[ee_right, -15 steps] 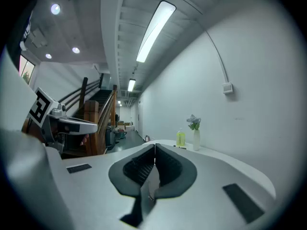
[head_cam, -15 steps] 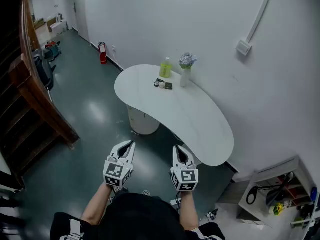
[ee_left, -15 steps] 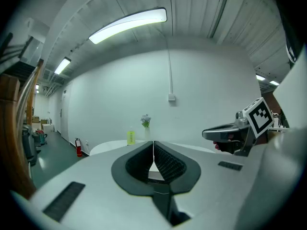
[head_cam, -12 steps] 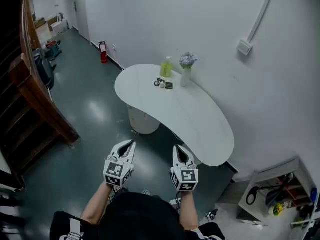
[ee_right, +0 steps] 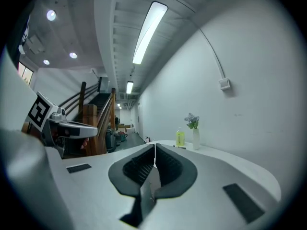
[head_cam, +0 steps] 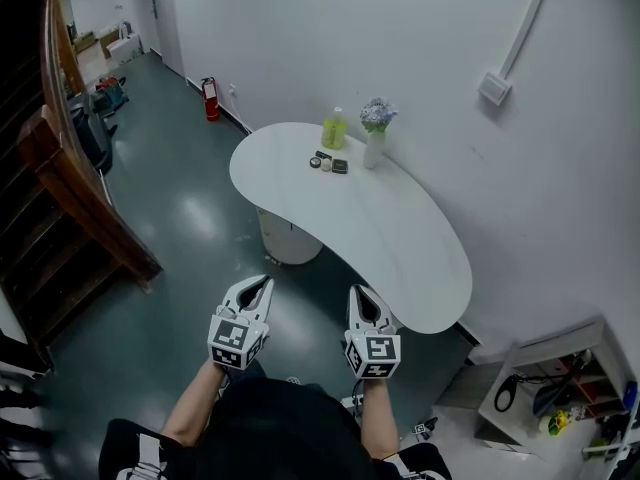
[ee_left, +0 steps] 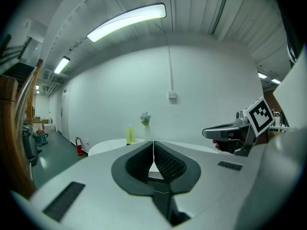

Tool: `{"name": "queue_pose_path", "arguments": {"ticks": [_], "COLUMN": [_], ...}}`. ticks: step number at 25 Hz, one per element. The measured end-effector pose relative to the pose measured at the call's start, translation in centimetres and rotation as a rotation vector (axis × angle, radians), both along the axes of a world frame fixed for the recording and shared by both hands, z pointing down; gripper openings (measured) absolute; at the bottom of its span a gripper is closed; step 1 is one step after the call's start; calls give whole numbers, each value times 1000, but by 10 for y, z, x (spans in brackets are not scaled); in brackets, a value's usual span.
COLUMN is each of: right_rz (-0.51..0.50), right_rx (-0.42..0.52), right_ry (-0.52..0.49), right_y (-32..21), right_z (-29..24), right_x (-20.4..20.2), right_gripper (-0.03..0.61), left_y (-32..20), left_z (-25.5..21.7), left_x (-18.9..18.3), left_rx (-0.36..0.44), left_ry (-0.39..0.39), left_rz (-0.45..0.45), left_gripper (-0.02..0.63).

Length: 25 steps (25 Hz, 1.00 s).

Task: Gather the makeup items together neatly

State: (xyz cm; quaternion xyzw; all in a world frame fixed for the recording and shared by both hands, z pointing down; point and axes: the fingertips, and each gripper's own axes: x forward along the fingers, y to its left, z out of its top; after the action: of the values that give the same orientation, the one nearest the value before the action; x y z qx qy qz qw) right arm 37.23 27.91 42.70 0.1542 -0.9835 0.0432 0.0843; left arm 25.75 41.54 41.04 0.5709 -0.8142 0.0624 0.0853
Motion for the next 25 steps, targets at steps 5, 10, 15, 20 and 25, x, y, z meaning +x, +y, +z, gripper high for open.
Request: {"name": "queue_pose_path", "arguments": {"ticks": [5,10,15,20,25], "right_rz": [-2,7,30,40,65], "right_rx": [-10,-15,-19,-28,-13], "right_ry": [7,10,21,30,57], "right_y": [-13,-29,-48,-69,-102], "right_z": [5,11,16,17,14], "right_x": [-8,-27,-61,-117,-180], "right_gripper": [32,32,32,32,32], "left_y": [-18,-39,-63,-95,-134], "left_z": [1,2,8,10,10], "left_x": [-9,-31,-68,-126,-191], "left_rx": [-11,-13,-19,-21,-21], "left_ry": [-5,-7,5,16,31], "left_rz": [10,22,49,82,118], "left_gripper": [20,20,20,20,20]}}
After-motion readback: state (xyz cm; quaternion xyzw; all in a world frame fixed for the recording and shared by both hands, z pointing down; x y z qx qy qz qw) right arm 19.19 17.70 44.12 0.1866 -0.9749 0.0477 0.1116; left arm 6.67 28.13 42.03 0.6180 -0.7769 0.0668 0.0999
